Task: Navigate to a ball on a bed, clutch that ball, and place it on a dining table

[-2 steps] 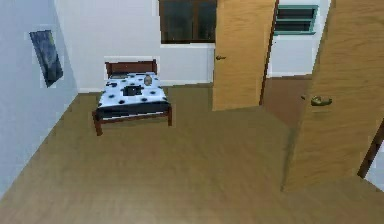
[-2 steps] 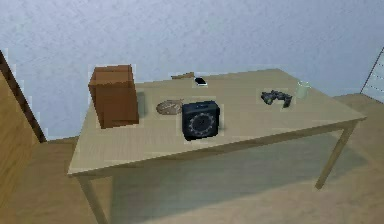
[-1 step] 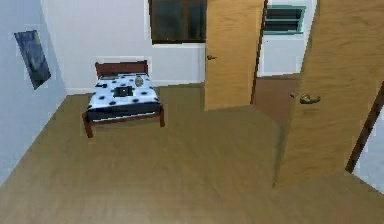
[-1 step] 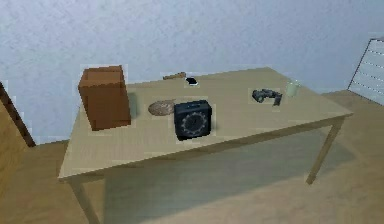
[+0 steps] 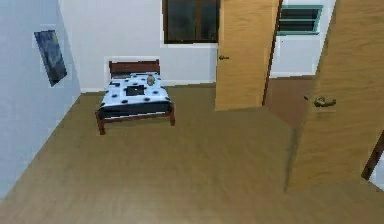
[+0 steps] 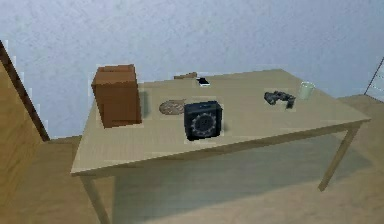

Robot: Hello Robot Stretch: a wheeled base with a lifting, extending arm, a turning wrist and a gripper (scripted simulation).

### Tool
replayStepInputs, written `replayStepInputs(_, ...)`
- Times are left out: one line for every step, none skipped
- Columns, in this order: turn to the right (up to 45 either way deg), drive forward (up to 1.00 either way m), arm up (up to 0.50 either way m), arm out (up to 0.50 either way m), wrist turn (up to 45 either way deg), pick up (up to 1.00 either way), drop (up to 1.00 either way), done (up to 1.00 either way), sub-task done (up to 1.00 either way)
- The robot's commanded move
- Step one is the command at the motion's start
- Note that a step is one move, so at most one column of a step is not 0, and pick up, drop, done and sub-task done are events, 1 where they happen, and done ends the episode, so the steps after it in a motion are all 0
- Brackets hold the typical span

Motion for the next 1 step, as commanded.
replayStepInputs(0.0,0.55,0.00,0.00,0.0,0.00,0.00,0.00,0.00)
